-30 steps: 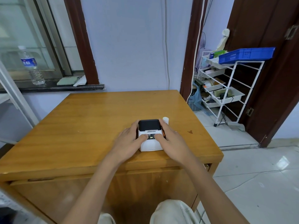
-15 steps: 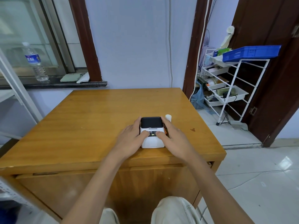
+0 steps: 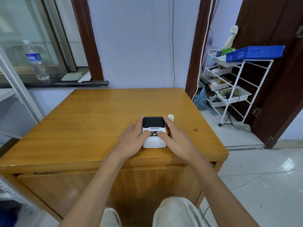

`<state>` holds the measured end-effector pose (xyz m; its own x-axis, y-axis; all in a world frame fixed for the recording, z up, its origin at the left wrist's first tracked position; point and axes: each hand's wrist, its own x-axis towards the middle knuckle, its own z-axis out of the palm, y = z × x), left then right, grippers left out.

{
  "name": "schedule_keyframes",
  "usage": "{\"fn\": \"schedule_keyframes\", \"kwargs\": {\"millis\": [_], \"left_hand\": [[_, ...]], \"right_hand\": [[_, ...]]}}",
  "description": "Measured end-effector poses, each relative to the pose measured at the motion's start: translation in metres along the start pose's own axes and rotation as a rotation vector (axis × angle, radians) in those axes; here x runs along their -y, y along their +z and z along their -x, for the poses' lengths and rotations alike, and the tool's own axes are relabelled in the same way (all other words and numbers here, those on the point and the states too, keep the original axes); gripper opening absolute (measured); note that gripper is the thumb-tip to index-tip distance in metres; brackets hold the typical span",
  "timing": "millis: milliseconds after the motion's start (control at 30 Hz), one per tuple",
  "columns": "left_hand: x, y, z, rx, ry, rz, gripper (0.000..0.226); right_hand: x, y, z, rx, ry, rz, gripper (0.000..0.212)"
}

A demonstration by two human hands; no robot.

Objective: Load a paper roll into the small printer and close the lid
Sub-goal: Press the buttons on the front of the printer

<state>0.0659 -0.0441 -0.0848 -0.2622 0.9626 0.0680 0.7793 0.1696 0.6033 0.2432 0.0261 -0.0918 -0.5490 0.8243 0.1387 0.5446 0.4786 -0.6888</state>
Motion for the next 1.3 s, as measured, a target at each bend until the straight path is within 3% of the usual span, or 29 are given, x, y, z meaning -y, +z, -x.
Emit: {"fn": "schedule_keyframes", "kwargs": {"millis": [1300], "left_hand": [[0.005,0.0015,-0.0029,-0.012,0.015,0.027,0.071]], "right_hand": [[-0.0007,0.0009,0.0,0.015,0.015,-0.022,0.07]]}}
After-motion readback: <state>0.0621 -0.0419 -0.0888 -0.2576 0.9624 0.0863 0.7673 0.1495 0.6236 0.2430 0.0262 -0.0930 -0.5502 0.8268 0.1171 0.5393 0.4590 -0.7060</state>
